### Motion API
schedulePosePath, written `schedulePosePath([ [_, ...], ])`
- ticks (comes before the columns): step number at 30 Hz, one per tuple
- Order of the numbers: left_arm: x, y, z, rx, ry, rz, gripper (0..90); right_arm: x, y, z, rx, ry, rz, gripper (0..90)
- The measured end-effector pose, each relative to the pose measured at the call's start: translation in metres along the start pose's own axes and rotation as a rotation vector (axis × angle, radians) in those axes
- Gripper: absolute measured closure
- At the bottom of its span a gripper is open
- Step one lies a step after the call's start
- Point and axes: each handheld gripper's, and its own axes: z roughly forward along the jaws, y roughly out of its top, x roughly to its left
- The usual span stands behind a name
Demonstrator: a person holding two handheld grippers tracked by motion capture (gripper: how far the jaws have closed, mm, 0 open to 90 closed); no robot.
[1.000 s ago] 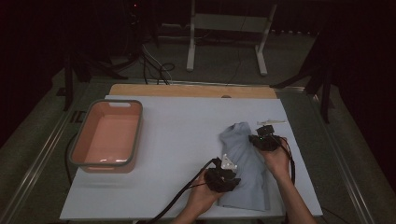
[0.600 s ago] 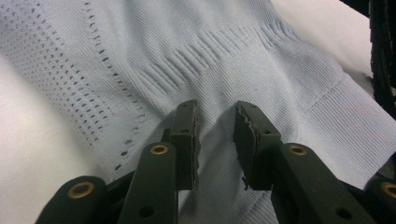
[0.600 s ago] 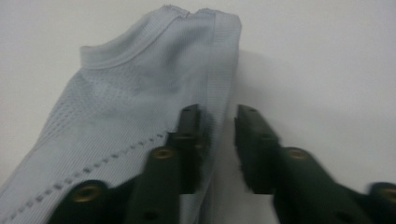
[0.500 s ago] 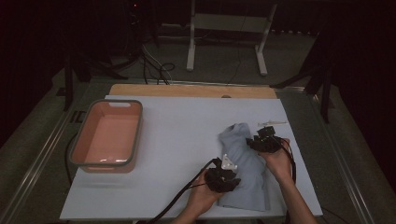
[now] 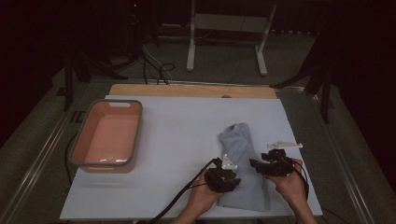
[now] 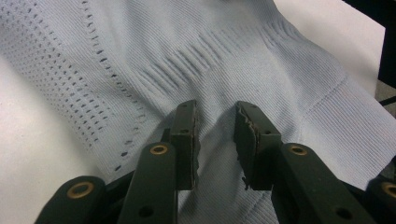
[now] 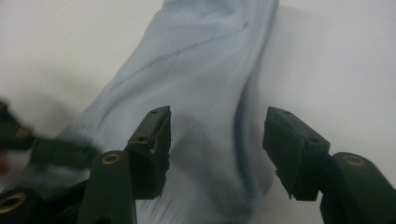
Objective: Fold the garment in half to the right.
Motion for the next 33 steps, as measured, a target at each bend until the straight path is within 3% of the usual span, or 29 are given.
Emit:
schedulePosePath([
  [5,0.0,0.0,0.0,0.005,0.001,0.005,70.5,0.007,-0.007,-0.003,0.013,-0.026,-0.022,45.1],
  [6,0.0,0.0,-0.001,0.005,0.002,0.006,70.5,0.008,-0.009,-0.003,0.028,-0.051,-0.037,53.7],
  [7,0.0,0.0,-0.001,0.005,0.001,0.005,70.6,0.006,-0.013,-0.002,0.045,-0.069,-0.041,72.1],
  [8,0.0,0.0,-0.001,0.005,0.001,0.005,70.6,0.006,-0.013,-0.002,0.045,-0.069,-0.041,72.1],
  [10,0.0,0.0,0.0,0.001,0.0,0.0,70.6,0.0,-0.016,-0.001,0.059,-0.07,-0.025,84.5],
  [11,0.0,0.0,0.0,0.002,0.0,0.002,70.6,-0.001,-0.016,-0.001,0.061,-0.073,-0.028,86.3],
  [14,-0.001,0.0,0.001,0.001,0.0,0.003,70.6,-0.005,-0.017,0.0,0.082,-0.109,-0.04,87.5],
  [20,-0.001,0.003,-0.001,-0.011,-0.018,-0.006,69.7,-0.009,-0.02,0.005,0.1,-0.105,-0.03,87.6],
  [26,-0.005,0.017,-0.007,-0.053,-0.037,0.032,68.3,-0.01,-0.02,0.005,0.099,-0.111,-0.025,87.8],
  [30,-0.007,0.025,-0.001,-0.055,-0.021,0.068,68.5,-0.009,-0.021,0.005,0.101,-0.112,-0.03,87.8],
  [33,-0.005,0.028,0.007,-0.027,0.0,0.078,70.1,-0.009,-0.021,0.005,0.1,-0.112,-0.033,87.8],
])
